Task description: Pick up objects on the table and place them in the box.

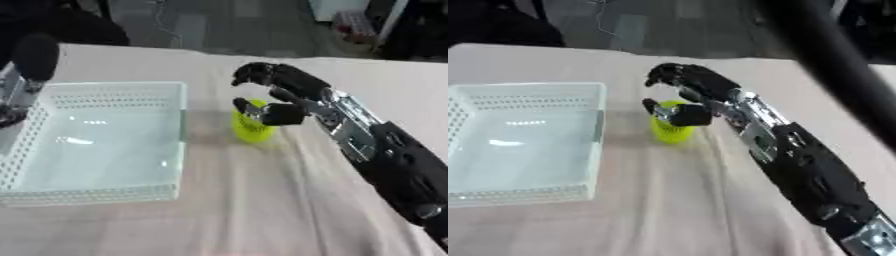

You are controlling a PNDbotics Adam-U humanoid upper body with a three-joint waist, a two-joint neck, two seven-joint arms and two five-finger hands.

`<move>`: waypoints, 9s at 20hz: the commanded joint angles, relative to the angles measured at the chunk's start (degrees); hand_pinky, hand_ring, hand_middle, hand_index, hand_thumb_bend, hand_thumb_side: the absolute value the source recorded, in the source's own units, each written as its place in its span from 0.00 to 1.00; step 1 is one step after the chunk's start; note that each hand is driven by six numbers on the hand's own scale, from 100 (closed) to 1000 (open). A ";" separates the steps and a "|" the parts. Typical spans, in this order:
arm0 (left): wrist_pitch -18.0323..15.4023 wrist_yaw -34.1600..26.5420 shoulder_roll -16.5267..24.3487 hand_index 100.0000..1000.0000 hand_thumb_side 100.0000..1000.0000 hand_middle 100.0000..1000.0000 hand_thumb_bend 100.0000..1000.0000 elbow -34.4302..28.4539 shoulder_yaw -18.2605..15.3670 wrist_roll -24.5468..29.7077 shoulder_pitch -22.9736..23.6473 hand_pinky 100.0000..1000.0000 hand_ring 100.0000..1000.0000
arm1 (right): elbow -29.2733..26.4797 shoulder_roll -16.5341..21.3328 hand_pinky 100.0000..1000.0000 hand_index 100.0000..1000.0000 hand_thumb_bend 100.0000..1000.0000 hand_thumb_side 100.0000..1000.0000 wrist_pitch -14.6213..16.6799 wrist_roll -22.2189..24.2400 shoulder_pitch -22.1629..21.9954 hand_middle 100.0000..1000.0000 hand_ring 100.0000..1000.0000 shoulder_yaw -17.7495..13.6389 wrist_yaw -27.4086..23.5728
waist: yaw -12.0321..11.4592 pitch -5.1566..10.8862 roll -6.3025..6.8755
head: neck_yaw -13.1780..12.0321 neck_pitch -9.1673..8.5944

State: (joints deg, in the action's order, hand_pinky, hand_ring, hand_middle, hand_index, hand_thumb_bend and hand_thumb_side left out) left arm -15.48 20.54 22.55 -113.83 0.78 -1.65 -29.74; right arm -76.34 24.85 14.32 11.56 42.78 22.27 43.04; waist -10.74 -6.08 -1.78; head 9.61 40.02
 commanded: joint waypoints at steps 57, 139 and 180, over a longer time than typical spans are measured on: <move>-0.10 -0.67 -0.45 0.79 0.73 0.83 0.22 -0.77 0.17 0.75 -2.40 0.74 0.65 | -0.46 5.50 0.64 0.87 0.32 0.37 10.33 21.62 3.74 0.90 0.87 -1.14 7.40 | -1.55 -0.32 -0.35 | 2.13 -1.94; -2.07 -0.49 0.08 0.79 0.78 0.84 0.15 -0.77 0.69 3.05 -4.52 0.73 0.64 | 10.40 7.85 0.00 0.51 0.06 0.32 6.31 8.57 2.10 0.40 0.01 -11.56 10.42 | -8.30 -8.83 -5.95 | 9.00 -9.13; -1.77 0.06 3.11 0.79 0.76 0.84 0.16 -0.77 -0.48 1.98 -2.51 0.74 0.64 | 0.44 9.52 0.00 0.00 0.00 0.25 -9.13 8.12 6.48 0.00 0.00 -7.73 -5.64 | -3.75 -7.16 -5.46 | 6.21 -9.87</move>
State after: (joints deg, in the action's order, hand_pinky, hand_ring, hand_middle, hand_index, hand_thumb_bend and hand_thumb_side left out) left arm -17.31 20.37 24.19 -113.82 1.04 0.64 -31.93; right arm -74.20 32.39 5.60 18.83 47.96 14.82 38.26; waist -14.54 -14.81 -7.89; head 16.48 31.04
